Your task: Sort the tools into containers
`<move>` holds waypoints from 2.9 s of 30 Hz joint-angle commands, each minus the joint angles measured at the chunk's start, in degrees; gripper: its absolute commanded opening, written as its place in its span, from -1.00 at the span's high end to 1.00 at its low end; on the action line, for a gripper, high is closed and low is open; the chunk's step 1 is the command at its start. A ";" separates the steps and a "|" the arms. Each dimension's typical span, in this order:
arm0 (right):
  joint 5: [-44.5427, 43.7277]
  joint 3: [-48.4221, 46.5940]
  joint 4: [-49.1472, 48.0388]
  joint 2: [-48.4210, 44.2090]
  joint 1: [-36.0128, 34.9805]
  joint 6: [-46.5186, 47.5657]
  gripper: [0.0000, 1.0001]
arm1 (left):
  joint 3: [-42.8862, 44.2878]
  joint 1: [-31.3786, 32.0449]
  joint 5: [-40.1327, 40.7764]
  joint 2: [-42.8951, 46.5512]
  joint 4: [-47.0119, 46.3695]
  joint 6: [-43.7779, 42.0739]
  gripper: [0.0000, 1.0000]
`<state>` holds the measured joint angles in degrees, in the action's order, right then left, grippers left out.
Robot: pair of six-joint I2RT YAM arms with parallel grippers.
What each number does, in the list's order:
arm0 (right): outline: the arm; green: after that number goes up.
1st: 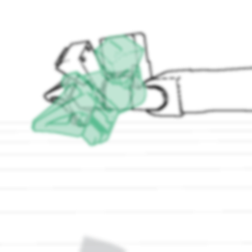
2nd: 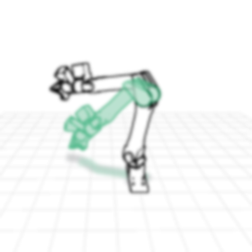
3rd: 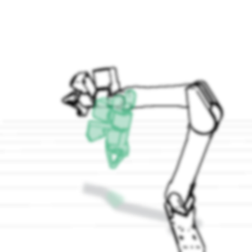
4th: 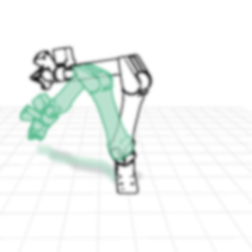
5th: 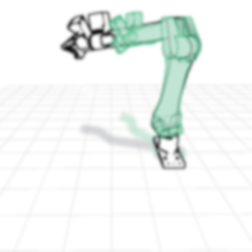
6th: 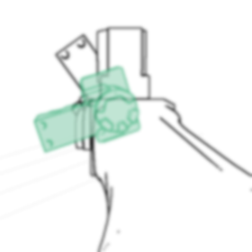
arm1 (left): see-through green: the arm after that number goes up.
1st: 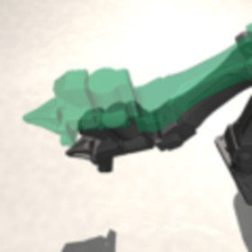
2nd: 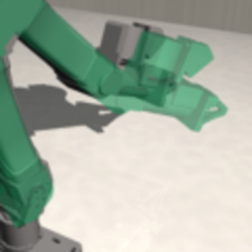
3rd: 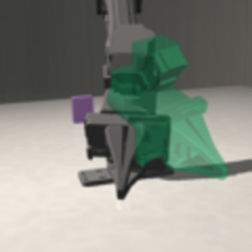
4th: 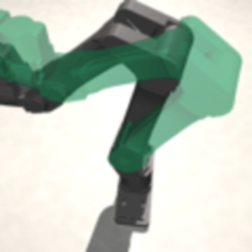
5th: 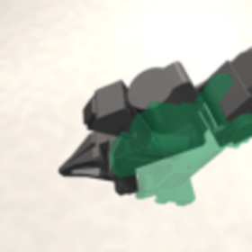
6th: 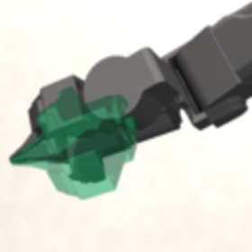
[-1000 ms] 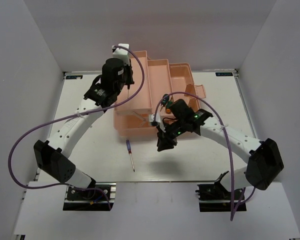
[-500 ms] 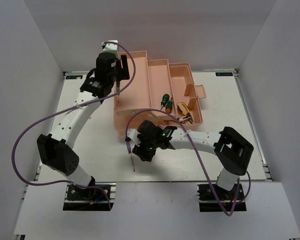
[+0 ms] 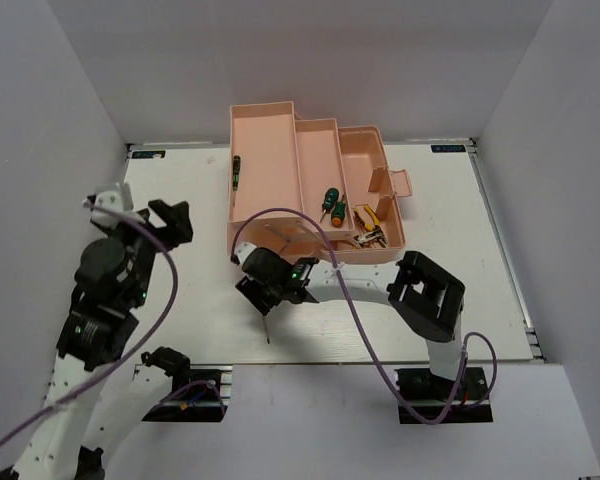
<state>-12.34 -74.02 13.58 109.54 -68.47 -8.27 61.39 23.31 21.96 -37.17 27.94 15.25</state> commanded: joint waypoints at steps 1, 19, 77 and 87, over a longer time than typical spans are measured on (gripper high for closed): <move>-3.13 -3.67 1.61 2.25 -0.61 -6.13 -0.38 | -6.17 -0.20 2.57 4.11 5.97 3.82 -0.81; 1.97 -4.82 3.91 7.54 -0.88 -9.92 0.18 | -12.52 -0.20 4.15 11.86 11.96 8.66 -0.83; -23.87 -34.17 -8.39 -4.96 5.71 32.96 1.00 | -19.64 -0.20 3.01 5.70 12.93 16.22 -0.83; -24.59 -29.52 -21.32 2.08 10.01 38.25 0.54 | -20.78 -0.20 0.81 4.65 10.73 15.69 -0.83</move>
<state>-36.07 -103.96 -1.61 111.02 -60.05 29.17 40.86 23.27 24.25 -32.40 40.05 31.07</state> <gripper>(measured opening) 0.230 0.908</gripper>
